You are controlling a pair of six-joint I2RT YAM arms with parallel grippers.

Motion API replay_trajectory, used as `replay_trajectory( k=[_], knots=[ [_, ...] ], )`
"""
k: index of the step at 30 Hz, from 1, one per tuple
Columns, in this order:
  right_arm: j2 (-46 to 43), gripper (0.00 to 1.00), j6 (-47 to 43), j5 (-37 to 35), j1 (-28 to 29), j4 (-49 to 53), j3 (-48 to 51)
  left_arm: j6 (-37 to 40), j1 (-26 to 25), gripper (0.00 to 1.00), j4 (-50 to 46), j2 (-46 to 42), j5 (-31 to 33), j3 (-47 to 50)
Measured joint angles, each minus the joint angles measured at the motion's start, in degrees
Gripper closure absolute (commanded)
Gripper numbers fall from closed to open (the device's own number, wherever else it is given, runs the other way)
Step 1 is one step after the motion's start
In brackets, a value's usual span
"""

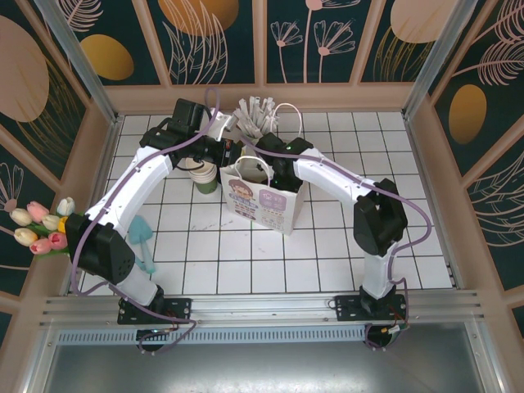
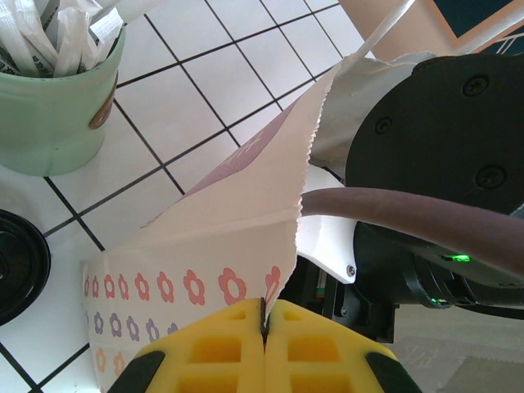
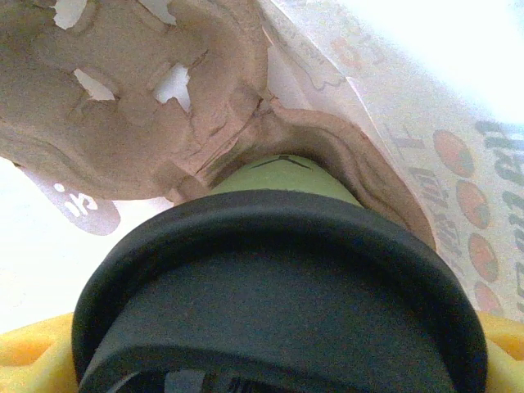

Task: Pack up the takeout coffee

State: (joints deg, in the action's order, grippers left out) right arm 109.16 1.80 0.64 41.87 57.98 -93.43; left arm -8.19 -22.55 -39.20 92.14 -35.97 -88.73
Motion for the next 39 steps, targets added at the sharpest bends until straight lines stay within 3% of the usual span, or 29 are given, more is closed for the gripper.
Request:
replay_trajectory(
  k=[39],
  knots=[
    [-1.22,0.52,-0.26,0.42,-0.22,-2.51,2.84,-0.24,0.00,1.00,0.61,-0.24,0.04,0.63]
  ],
)
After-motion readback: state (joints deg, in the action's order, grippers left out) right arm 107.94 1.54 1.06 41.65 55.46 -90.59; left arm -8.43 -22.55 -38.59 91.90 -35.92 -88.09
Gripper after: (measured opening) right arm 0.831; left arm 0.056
